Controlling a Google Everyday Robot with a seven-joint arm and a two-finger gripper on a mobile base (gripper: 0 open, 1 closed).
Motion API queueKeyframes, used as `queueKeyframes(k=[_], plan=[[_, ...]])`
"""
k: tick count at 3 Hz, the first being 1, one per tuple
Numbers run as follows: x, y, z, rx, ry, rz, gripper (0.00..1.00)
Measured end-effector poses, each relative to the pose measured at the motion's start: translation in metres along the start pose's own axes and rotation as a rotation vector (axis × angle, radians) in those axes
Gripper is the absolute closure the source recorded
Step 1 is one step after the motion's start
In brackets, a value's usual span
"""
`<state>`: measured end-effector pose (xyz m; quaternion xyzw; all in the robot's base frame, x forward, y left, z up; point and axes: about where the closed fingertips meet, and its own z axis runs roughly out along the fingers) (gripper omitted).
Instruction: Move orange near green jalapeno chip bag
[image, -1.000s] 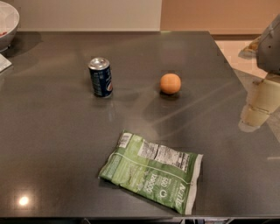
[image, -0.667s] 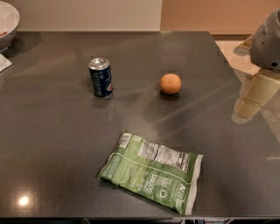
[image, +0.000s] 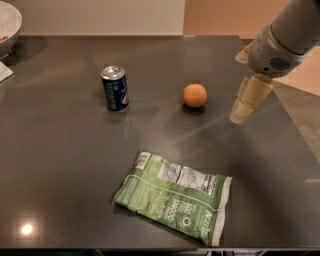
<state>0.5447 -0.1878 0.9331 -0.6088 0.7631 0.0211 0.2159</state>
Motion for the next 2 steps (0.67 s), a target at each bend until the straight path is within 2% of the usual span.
queueKeyframes(k=[2], plan=[[-0.022,-0.046,0.074,-0.086,-0.052,0.013,0.0]])
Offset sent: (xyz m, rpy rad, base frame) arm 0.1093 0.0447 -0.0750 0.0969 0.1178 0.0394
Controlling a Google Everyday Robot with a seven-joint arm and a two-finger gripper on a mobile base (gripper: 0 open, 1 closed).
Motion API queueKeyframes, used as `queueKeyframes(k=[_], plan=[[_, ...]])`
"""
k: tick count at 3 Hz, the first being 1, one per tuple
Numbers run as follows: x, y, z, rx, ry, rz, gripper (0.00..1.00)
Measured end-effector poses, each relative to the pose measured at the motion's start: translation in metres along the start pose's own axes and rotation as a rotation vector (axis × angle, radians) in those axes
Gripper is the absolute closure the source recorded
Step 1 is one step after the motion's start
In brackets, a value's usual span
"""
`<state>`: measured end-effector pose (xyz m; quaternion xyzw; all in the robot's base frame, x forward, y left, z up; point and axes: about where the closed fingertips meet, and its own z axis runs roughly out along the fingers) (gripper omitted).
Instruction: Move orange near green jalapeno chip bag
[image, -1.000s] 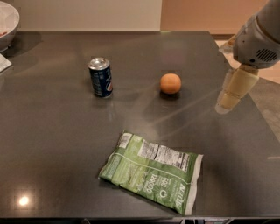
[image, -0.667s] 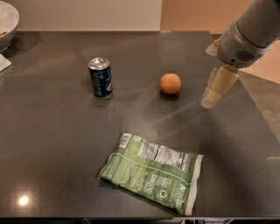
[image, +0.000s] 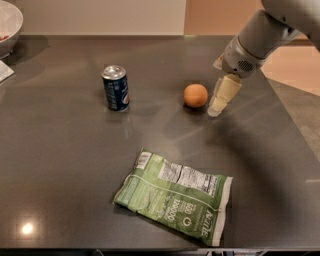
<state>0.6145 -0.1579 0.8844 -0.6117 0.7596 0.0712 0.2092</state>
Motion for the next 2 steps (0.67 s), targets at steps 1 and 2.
queueKeyframes(k=[1,2], plan=[[-0.009,-0.013,0.026,-0.042,-0.011,0.006,0.0],[-0.013,-0.016,0.041,-0.069,-0.012,0.01,0.0]])
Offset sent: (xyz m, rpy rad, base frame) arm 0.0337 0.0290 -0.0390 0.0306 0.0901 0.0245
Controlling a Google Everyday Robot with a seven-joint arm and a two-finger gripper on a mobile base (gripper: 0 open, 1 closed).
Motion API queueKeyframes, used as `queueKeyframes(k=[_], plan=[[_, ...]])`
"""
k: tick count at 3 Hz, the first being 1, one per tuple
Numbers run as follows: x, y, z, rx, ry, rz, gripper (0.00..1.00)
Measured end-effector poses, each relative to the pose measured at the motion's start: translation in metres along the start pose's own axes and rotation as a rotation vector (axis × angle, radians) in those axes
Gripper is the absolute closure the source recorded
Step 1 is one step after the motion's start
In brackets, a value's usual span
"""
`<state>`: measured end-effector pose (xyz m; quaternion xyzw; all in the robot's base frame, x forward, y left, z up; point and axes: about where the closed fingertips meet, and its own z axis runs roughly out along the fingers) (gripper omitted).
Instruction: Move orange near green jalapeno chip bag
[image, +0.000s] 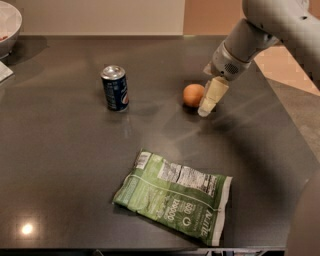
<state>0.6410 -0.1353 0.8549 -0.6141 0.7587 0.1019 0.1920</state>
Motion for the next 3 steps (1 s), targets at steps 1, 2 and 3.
queueKeyframes(k=[1,2,3], plan=[[-0.0041,-0.0011,0.008,-0.014,-0.005,0.003,0.19],[-0.0088,-0.0006,0.0113,-0.027,-0.019,0.005,0.41],[-0.0131,0.0062,0.0069,-0.039,-0.042,-0.001,0.65]])
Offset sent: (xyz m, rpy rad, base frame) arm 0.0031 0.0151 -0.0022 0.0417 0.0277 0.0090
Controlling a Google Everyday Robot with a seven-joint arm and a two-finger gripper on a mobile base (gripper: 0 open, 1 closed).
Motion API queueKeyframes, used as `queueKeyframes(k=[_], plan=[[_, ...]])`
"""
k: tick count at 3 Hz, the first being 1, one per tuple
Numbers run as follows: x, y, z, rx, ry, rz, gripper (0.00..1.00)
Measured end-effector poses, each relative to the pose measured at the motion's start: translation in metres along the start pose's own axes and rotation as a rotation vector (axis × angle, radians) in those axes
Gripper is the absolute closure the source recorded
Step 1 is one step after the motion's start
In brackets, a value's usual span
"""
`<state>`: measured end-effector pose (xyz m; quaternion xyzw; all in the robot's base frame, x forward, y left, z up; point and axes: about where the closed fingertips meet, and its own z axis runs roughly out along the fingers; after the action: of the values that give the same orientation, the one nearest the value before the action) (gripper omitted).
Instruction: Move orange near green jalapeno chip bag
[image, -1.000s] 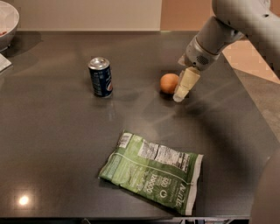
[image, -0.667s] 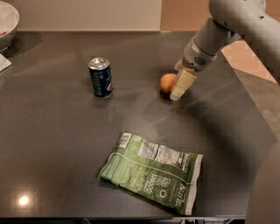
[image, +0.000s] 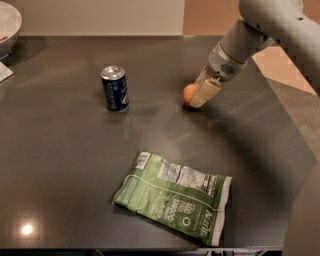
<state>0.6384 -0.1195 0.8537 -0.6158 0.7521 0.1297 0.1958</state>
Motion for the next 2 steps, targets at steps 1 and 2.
queueKeyframes(k=[1,2], plan=[[-0.001,0.018,-0.012,-0.019,-0.021,-0.025,0.88],[0.003,0.047,-0.029,-0.047,-0.035,-0.065,1.0]])
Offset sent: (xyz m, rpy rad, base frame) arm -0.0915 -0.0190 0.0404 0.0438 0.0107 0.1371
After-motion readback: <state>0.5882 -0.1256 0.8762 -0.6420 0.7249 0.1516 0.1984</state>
